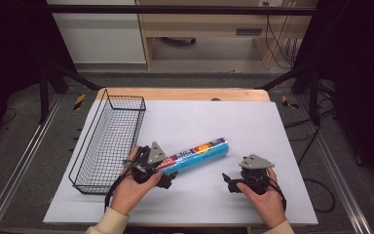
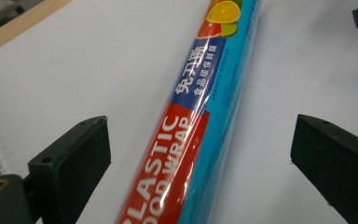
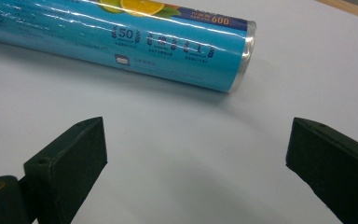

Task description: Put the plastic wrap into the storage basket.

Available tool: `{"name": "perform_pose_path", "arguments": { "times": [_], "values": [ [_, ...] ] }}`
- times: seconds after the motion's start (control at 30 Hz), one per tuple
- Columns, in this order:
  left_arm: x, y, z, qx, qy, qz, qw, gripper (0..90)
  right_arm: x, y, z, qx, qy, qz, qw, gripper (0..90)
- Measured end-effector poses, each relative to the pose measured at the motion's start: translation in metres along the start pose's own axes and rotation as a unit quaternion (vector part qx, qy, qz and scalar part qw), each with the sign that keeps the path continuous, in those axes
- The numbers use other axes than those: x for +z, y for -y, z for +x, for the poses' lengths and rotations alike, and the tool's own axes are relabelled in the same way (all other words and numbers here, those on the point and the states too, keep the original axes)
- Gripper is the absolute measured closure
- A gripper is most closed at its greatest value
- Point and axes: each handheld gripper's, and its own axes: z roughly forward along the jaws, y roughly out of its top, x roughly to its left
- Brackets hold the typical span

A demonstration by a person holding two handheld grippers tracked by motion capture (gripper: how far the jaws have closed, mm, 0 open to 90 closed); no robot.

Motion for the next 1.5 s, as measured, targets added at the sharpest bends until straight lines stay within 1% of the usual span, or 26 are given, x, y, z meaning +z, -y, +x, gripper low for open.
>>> {"name": "perform_pose_path", "arguments": {
  "times": [0.07,0.1,0.13,0.2,0.23,0.27,0.3,0.33,0.37,0.43,0.47,0.57,0.6,0.63,0.67,0.7,0.73,0.77,0.87,0.97,1.0,1.17,1.27,1.33,1.37,1.5],
  "values": [
    [0.005,-0.01,0.002,0.019,0.01,0.02,0.9996,5.0,0.0,0.0,0.0,-0.001,-0.002,0.0,1.0,5.6],
    [0.005,-0.01,0.002,0.019,0.01,0.02,0.9996,5.2,0.0,0.0,0.0,-0.001,-0.002,0.0,1.0,5.6],
    [0.011,-0.02,0.002,0.036,0.028,0.035,0.9984,5.7,-0.001,0.0,0.0,-0.001,0.0,-0.002,1.0,5.6],
    [0.017,-0.028,0.001,0.045,0.026,0.042,0.9978,5.7,-0.001,0.0,-0.001,0.0,-0.001,-0.001,1.0,5.6],
    [0.017,-0.028,0.001,0.045,0.026,0.042,0.9978,5.8,0.0,0.0,-0.001,0.001,-0.001,0.0,1.0,5.6],
    [0.023,-0.034,0.002,0.05,0.037,0.047,0.997,5.4,0.0,0.0,0.0,0.001,-0.001,0.0,1.0,5.6],
    [0.023,-0.034,0.002,0.05,0.037,0.047,0.997,5.3,0.0,0.0,0.0,0.001,-0.001,0.0,1.0,5.6],
    [0.03,-0.038,0.004,0.059,0.046,0.066,0.995,5.3,-0.001,0.0,0.001,-0.002,-0.002,-0.002,1.0,5.6],
    [0.03,-0.038,0.004,0.059,0.046,0.066,0.995,5.2,-0.001,0.0,0.001,-0.002,-0.002,-0.002,1.0,5.6],
    [0.038,-0.041,0.005,0.068,0.055,0.089,0.9922,5.0,-0.001,-0.001,0.001,0.0,-0.003,-0.002,1.0,5.7],
    [0.044,-0.043,0.004,0.08,0.05,0.098,0.9907,5.4,-0.001,0.0,0.001,-0.001,-0.004,-0.004,1.0,5.7],
    [0.049,-0.045,0.004,0.082,0.045,0.103,0.9902,6.9,-0.001,0.0,0.0,0.001,-0.004,-0.004,1.0,5.8],
    [0.052,-0.048,0.004,0.089,0.05,0.115,0.9881,6.9,-0.001,-0.001,0.0,-0.001,-0.004,-0.005,1.0,5.8],
    [0.052,-0.048,0.004,0.089,0.05,0.115,0.9881,6.9,-0.001,-0.001,0.001,0.0,-0.005,-0.005,1.0,5.8],
    [0.057,-0.049,0.007,0.09,0.053,0.127,0.9863,6.9,-0.001,-0.001,0.001,-0.003,-0.004,-0.005,1.0,5.8],
    [0.057,-0.049,0.007,0.09,0.053,0.127,0.9863,6.9,-0.001,-0.001,0.001,-0.005,-0.004,-0.005,1.0,5.9],
    [0.063,-0.049,0.011,0.087,0.056,0.139,0.9849,6.8,-0.001,-0.001,0.001,-0.004,-0.005,-0.005,1.0,5.8],
    [0.065,-0.049,0.013,0.083,0.06,0.142,0.9845,6.9,-0.001,-0.001,0.001,-0.006,-0.005,-0.005,1.0,5.9],
    [0.072,-0.049,0.019,0.071,0.076,0.148,0.9835,7.8,-0.001,-0.001,0.001,-0.002,-0.005,-0.004,1.0,5.9],
    [0.08,-0.047,0.02,0.068,0.096,0.157,0.9805,9.4,-0.001,-0.001,0.001,-0.003,-0.006,-0.004,1.0,5.9],
    [0.084,-0.047,0.018,0.07,0.098,0.162,0.9795,9.7,-0.001,-0.001,0.001,-0.005,-0.006,-0.005,1.0,5.9],
    [0.092,-0.046,0.018,0.075,0.103,0.173,0.9766,12.5,-0.001,-0.001,0.002,-0.002,-0.009,0.0,1.0,5.9],
    [0.095,-0.045,0.019,0.072,0.108,0.177,0.9755,13.8,-0.001,-0.001,0.002,-0.003,-0.009,0.0,1.0,5.9],
    [0.099,-0.043,0.02,0.072,0.111,0.189,0.9732,16.1,-0.001,-0.001,0.002,-0.003,-0.01,0.0,0.9999,5.9],
    [0.099,-0.043,0.02,0.072,0.111,0.189,0.9732,17.1,-0.001,-0.001,0.002,-0.003,-0.01,0.0,0.9999,5.9],
    [0.101,-0.042,0.019,0.077,0.118,0.2,0.9697,18.4,0.0,-0.001,0.002,-0.004,-0.012,0.001,0.9999,5.9]
  ]
}}
